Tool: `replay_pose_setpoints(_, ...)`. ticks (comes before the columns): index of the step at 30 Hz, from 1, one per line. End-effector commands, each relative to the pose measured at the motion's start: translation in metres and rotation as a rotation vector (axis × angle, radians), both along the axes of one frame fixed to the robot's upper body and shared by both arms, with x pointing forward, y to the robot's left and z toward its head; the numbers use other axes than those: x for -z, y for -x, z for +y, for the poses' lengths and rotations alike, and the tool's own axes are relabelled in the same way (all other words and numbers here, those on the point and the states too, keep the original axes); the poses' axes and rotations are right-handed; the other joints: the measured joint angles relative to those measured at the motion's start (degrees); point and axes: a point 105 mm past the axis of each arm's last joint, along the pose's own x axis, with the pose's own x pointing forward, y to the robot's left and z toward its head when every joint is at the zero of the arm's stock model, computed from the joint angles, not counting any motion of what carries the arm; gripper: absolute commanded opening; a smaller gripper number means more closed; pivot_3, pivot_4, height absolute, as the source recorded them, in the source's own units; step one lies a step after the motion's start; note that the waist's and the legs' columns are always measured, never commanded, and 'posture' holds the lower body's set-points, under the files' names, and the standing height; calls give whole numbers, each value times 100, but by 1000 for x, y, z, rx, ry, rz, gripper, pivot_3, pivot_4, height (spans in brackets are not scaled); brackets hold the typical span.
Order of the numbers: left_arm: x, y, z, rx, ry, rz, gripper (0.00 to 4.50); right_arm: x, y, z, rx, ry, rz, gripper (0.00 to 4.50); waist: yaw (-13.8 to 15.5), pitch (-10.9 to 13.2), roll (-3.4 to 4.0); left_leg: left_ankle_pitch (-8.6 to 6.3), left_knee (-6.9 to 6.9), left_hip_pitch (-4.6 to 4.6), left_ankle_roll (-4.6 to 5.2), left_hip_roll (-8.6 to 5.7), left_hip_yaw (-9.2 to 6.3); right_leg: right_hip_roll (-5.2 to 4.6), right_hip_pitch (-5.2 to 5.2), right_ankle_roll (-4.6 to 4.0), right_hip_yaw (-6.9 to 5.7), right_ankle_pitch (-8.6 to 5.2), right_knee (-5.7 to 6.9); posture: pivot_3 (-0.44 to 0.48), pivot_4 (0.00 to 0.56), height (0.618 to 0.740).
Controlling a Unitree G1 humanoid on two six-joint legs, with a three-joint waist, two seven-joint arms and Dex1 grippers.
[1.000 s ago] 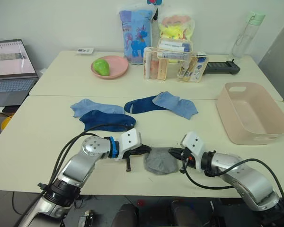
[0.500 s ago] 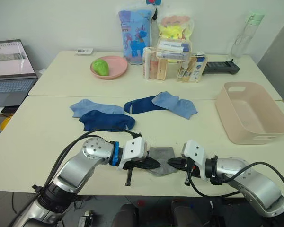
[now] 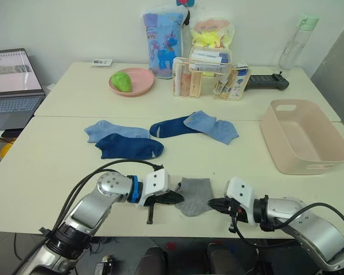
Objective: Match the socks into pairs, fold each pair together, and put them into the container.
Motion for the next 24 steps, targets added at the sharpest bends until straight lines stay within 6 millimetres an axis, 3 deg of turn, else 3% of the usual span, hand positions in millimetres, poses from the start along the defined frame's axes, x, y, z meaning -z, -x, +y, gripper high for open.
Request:
replay_pose_setpoints(1,-33,7,-13,89,66,-75,0,-21,-2,2,13,-59,-45,47,0,1,-1,0,0,-3,0,0,0,0,-2,0,0,0,0,0,150,703)
replay_pose_setpoints(4,-47,7,-28,110,110,-103,0,-24,-3,-1,25,-60,-49,47,15,1,-1,0,1,-4,0,0,0,0,0,0,0,0,-1,0,150,703)
replay_pose_setpoints(8,-35,-4,-32,47,87,-112,0,-24,-4,-1,29,-57,-45,47,3,0,-1,0,1,-2,0,-2,2,0,1,0,2,0,-1,0,150,703)
replay_pose_setpoints(13,1,-19,-21,-38,-7,-98,0,-23,-3,-2,26,-43,-44,47,-9,0,0,0,1,2,0,-1,2,3,0,0,3,0,3,0,150,703)
replay_pose_setpoints(24,10,-16,-2,-41,-61,-97,0,-37,-16,-11,154,-105,-47,47,-10,-1,1,0,0,2,0,2,1,1,0,0,1,0,3,0,150,703)
